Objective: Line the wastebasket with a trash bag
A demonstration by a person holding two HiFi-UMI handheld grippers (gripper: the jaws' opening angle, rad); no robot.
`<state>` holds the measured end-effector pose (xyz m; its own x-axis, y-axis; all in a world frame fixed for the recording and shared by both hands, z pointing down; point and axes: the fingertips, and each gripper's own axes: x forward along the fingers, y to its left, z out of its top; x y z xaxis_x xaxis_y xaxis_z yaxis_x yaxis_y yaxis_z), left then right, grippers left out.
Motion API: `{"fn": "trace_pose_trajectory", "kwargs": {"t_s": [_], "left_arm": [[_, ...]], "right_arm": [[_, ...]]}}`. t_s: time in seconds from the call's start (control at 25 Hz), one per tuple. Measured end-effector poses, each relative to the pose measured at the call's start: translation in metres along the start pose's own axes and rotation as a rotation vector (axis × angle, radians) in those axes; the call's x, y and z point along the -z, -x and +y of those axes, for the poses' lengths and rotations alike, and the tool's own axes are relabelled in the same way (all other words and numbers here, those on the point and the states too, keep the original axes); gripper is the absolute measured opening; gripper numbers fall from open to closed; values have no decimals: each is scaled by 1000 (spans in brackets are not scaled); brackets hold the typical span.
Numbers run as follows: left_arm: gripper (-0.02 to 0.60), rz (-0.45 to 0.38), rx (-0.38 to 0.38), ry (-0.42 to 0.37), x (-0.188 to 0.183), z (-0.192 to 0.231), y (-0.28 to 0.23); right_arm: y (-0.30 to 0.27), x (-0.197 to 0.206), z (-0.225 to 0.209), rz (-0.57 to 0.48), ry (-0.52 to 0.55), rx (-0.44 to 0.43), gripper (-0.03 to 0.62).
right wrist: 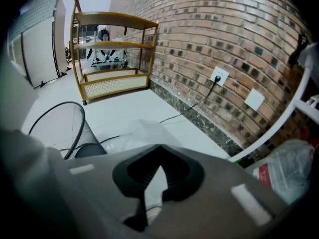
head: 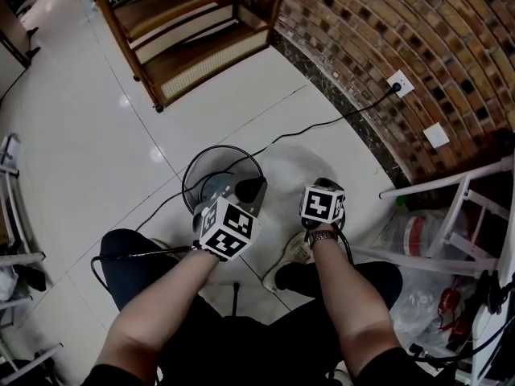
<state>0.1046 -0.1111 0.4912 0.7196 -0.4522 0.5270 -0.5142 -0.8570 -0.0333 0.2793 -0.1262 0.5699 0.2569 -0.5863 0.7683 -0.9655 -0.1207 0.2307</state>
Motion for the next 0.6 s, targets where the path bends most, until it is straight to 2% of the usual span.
{"fn": "trace_pose_trajectory", "kwargs": {"t_s": [0.32,0.6], "left_arm": [[2,-29,-5,10,-11,-7,13],[2,-22,-29,60,-9,-3,26]], "right_arm": [[39,-17,-23,-52,-22,26,3],[82,-54,-40,-162,-31,17,3]]}}
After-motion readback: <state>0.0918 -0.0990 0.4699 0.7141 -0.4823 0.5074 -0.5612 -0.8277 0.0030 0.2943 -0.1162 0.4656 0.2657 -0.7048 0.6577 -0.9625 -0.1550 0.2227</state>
